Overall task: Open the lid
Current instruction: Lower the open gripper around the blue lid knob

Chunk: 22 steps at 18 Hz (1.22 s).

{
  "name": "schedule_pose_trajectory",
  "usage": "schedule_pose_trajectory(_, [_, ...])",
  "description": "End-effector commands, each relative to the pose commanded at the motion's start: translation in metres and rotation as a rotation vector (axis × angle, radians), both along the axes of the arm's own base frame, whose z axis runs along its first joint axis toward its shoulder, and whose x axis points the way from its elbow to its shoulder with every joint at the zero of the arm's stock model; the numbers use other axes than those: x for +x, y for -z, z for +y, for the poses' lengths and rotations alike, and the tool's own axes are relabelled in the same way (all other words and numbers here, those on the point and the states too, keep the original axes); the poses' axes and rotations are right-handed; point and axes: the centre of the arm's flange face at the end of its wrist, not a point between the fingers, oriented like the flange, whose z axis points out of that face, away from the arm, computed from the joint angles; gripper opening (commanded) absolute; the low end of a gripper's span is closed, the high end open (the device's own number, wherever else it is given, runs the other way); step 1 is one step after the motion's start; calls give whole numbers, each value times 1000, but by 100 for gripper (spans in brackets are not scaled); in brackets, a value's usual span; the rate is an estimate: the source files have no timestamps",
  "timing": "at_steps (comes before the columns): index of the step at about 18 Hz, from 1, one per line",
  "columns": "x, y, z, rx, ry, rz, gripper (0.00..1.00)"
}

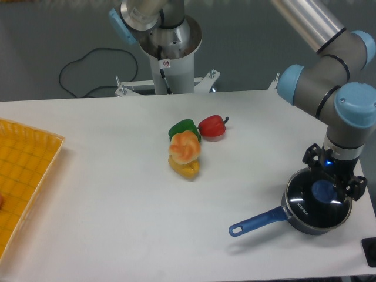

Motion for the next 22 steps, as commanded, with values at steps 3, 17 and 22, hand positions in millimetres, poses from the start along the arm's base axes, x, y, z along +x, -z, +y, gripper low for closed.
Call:
schedule_pose_trajectory(3, [-1,4,0,-1,-3,-3,100])
schedule_pose_trajectory(17, [-6,17,3,-3,3,-8,100])
schedule_pose_trajectory(22, [-7,20,5,-5,9,-11,100])
